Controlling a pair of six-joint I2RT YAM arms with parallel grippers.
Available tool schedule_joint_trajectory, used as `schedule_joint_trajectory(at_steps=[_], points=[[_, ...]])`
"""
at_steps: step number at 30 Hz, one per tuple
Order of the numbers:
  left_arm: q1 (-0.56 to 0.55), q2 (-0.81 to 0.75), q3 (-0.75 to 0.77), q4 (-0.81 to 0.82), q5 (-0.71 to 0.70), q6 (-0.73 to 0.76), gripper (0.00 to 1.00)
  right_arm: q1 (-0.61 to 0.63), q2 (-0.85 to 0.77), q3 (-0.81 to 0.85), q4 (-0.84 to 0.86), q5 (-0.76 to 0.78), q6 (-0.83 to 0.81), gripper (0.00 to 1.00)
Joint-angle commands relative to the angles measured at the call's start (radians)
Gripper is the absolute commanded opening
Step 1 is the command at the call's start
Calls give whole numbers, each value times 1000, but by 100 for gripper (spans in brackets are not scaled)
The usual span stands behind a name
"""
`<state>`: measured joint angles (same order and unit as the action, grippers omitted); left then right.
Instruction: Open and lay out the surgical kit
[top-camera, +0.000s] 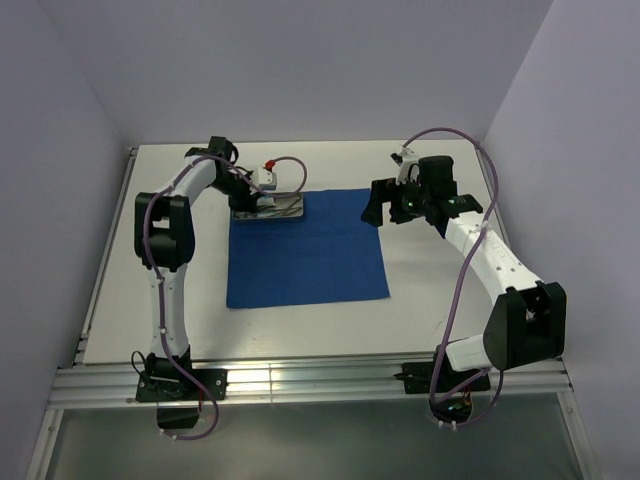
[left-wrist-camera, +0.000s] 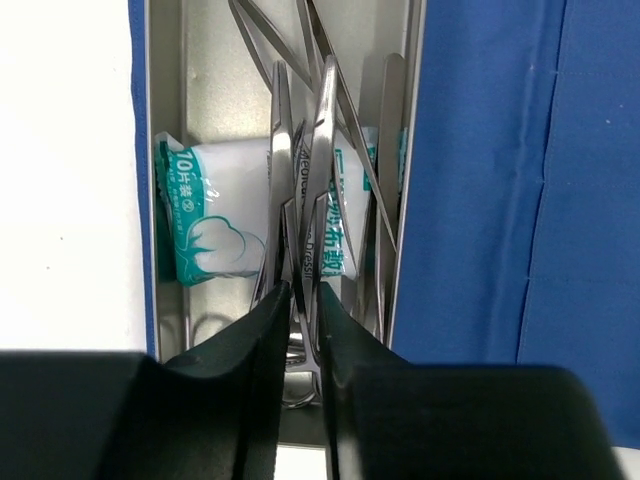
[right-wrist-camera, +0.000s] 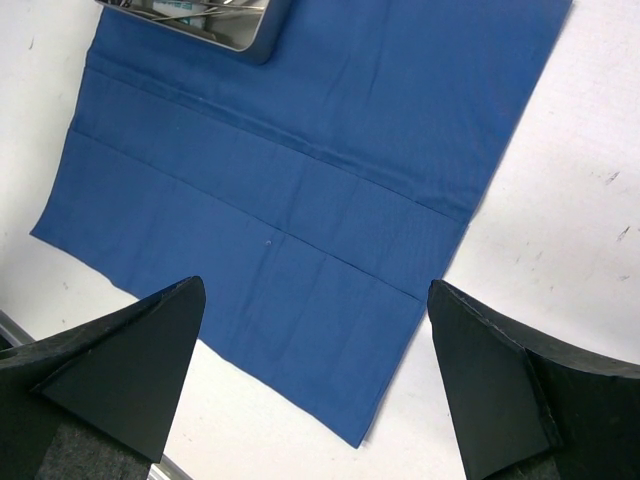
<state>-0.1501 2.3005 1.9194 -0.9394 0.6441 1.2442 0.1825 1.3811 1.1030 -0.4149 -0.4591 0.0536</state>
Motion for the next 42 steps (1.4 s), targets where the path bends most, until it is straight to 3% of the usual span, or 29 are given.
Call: schedule_joint_trajectory(at_steps=[1,10,33,42], points=[[-12,-35,24,25,-7,-17,21,-8,3,3,10,-9,3,100],[-20,-39,27,45,-31,-46,0,-8,7,4,10,-10,8,100],[-25,-124,82,48,-38,-124,0,-9,7,1,18,-24,22,100],[-45,-200,18,197,-96,-350,0,-11,3,-3,18,-23,23,100]])
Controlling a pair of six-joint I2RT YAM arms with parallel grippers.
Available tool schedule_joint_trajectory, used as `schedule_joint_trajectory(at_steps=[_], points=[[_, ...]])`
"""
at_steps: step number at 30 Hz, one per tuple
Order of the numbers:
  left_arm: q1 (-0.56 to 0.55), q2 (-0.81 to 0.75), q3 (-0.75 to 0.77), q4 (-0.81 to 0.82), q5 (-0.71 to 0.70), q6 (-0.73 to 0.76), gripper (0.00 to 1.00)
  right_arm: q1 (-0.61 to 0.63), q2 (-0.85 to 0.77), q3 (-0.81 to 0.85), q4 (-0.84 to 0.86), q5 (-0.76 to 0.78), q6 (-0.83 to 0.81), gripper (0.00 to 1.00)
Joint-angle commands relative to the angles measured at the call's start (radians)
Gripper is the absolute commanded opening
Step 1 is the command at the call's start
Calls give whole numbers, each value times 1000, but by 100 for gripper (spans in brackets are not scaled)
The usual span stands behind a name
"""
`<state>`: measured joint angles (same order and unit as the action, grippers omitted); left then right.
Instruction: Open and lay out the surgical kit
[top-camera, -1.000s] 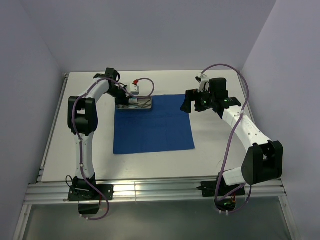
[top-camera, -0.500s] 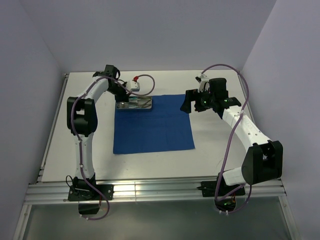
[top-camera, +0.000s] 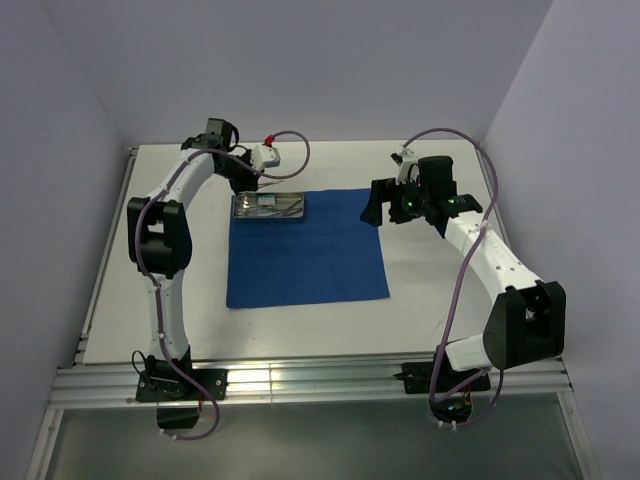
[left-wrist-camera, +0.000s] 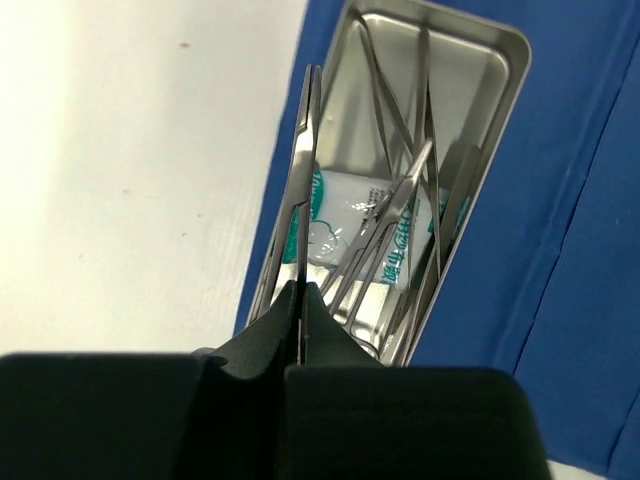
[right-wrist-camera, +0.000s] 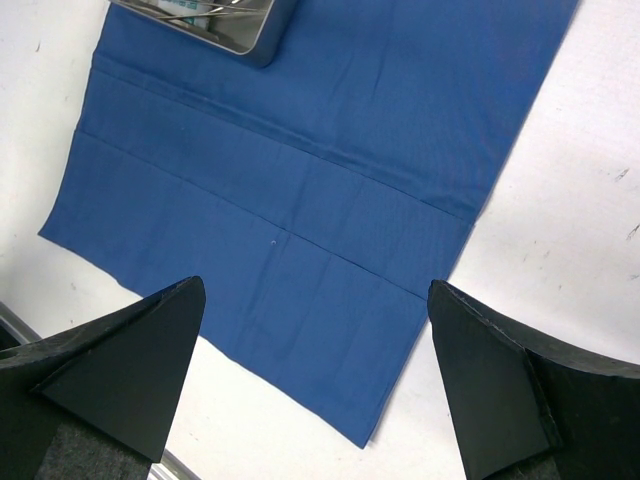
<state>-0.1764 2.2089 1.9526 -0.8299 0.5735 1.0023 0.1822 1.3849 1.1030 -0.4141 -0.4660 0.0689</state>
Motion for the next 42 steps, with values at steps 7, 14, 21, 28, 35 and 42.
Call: schedule_joint_trajectory(at_steps=[7,14,21,28,35,42], points=[[-51,-257,-185,256,-119,-385,0,-10,-20,-2,6,-7,3,100],[-187,-466,-466,436,-563,-887,0,-13,-46,-12,-5,7,-4,100],[-262,-572,-650,247,-721,-1449,0,-16,-67,-35,-8,7,-6,100],[-340,-655,-857,212,-816,-1634,0,-21,-78,-43,-8,12,-8,100],[-362,-661,-912,215,-810,-1686,0,-21,-61,-40,-6,1,5,100],[-380,-657,-871,224,-819,-1745,0,-23,-52,-31,-8,-10,8,100]])
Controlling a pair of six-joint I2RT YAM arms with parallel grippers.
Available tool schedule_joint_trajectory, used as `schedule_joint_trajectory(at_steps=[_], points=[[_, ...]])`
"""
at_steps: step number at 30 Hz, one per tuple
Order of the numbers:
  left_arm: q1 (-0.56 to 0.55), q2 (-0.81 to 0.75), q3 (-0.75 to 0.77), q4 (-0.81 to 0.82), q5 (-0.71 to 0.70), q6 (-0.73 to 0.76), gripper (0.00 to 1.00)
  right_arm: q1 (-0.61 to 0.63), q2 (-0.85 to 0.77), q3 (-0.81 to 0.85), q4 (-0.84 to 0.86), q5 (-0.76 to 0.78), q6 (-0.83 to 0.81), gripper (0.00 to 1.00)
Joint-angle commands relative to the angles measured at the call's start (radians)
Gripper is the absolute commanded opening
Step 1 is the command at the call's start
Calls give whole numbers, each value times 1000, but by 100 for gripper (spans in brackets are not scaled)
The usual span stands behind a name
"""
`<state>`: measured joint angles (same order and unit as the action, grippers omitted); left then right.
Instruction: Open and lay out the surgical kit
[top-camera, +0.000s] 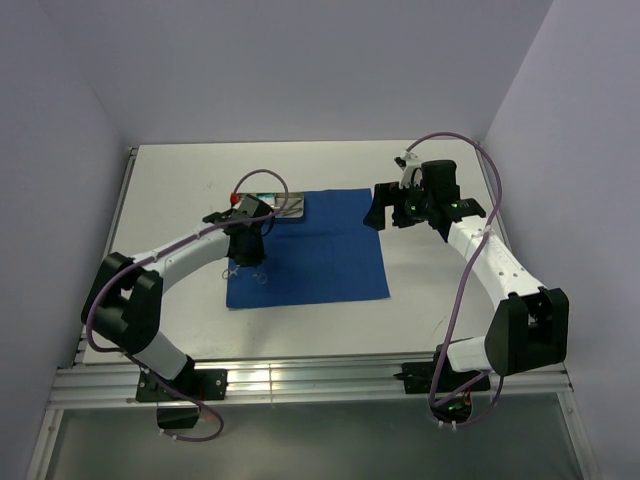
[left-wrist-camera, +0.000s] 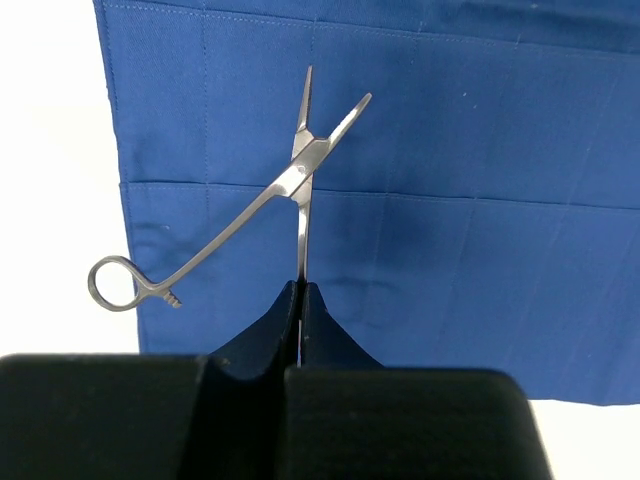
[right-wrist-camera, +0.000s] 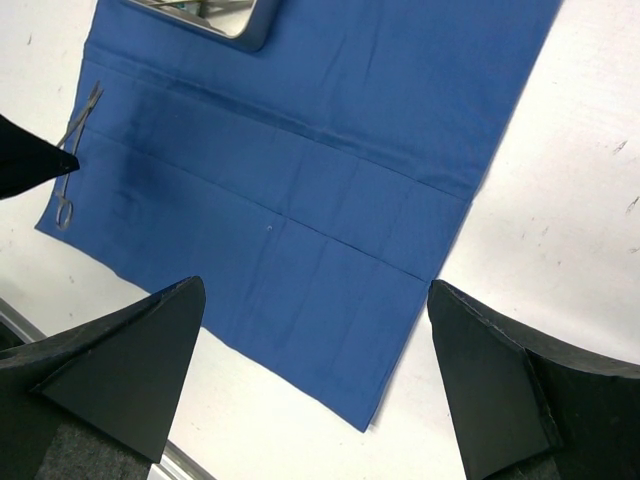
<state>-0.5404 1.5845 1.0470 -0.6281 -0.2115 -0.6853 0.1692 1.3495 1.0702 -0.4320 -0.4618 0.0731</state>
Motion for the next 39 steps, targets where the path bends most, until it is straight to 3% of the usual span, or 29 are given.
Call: schedule_joint_trajectory(at_steps=[1,6,9,12,16,19,27,34,39], points=[[-26,-38,48,15,-38,-57,0,-10,-16,4,9,-21,-1,100],[-55,-202,13,214,26,59,0,-10,-79,-24,93,-191,-18,100],[-62,-325,-24,353,139,139,0,-11,-113,-32,146,-329,8,100],[-66,-428,-70,491,323,206,0,-8,-148,-88,329,-457,135,100],[-70,-518,-139,608,554,262,0,7,-179,-171,780,-552,435,99],[-73,-557,-148,660,656,299,0,30,-181,-162,909,-578,482,98],[-78,-551,-131,723,837,254,0,150,-138,-76,926,-588,414,98],[-79,-528,-117,762,891,190,0,204,-107,-35,926,-591,415,97],[-79,-509,-111,763,894,171,0,227,-92,-21,975,-598,484,87]])
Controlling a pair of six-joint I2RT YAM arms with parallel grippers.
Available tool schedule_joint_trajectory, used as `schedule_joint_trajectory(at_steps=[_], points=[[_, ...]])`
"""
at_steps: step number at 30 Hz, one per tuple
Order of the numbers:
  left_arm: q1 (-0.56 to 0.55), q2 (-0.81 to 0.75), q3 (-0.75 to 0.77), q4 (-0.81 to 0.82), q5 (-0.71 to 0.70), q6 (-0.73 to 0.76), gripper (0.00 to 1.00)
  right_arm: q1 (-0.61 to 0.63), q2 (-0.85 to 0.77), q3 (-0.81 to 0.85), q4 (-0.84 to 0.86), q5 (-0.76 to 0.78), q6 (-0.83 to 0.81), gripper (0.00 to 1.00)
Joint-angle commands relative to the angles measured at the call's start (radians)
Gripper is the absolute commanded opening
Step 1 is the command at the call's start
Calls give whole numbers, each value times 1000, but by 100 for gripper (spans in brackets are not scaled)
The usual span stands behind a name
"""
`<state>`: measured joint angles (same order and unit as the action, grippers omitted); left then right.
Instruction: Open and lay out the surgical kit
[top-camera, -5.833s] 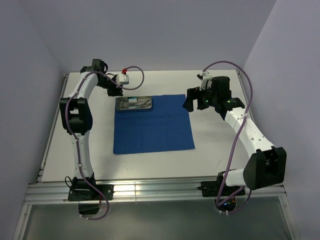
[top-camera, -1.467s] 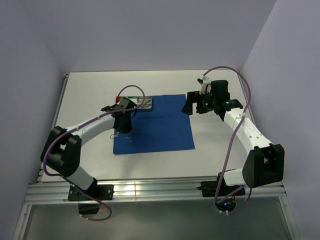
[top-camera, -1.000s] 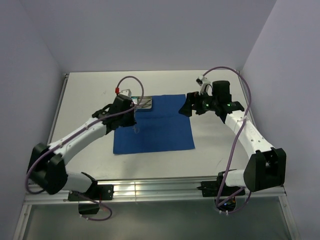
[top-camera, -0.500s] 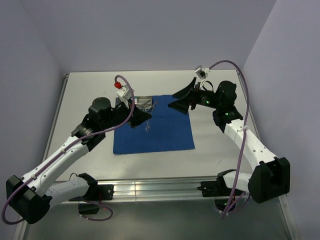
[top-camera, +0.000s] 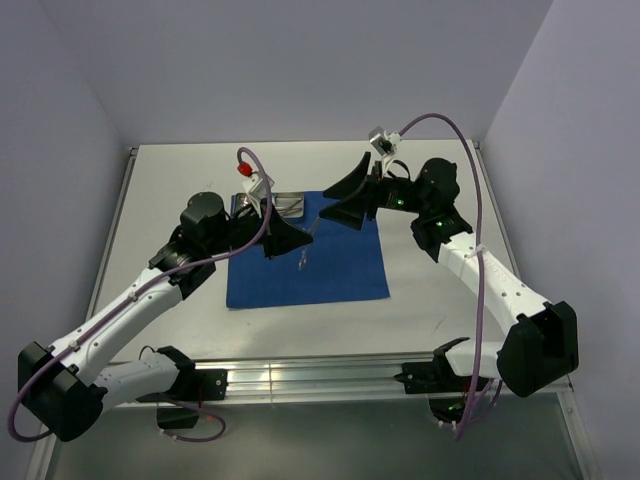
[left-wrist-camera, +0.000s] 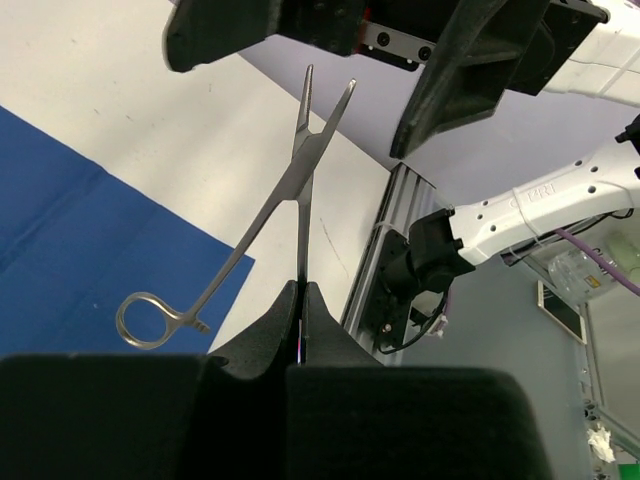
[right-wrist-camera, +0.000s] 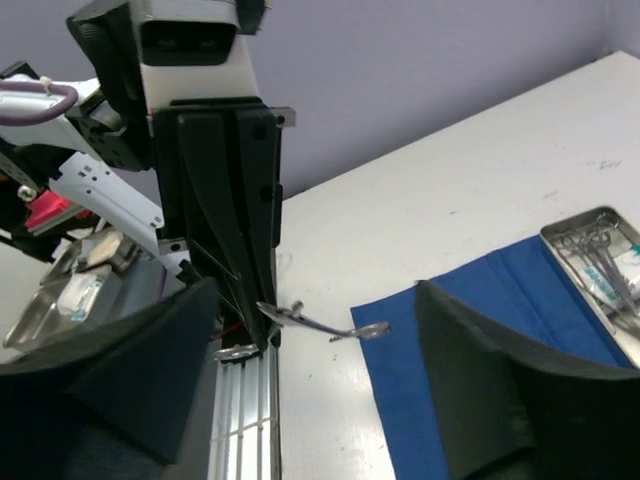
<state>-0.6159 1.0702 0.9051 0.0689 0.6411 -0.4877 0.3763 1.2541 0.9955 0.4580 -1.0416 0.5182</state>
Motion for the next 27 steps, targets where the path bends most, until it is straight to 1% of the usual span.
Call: schedule_joint_trajectory(at_steps=[1,7,9,10,18,20,21,24,25,27], points=[[-4,11,29,72,39,-32,0,29,5,54,84,-17,43,80],[-4,17,32,94,20,-58,0,38,22,49,67,17,71,64],[-4,17,29,104,9,-77,0,39,25,48,64,22,80,63],[-4,20,26,112,12,-83,0,39,25,46,62,25,78,60],[-4,40,41,143,9,-126,0,39,36,46,45,55,92,50],[-4,46,44,147,6,-133,0,41,41,46,53,57,98,42],[-4,48,48,149,0,-137,0,42,44,48,50,54,101,33],[-4,56,54,152,-6,-143,0,41,48,51,44,52,109,15],[-4,59,55,152,-11,-144,0,41,48,52,39,60,106,6],[-4,65,66,138,-27,-137,0,41,47,54,25,71,97,0]])
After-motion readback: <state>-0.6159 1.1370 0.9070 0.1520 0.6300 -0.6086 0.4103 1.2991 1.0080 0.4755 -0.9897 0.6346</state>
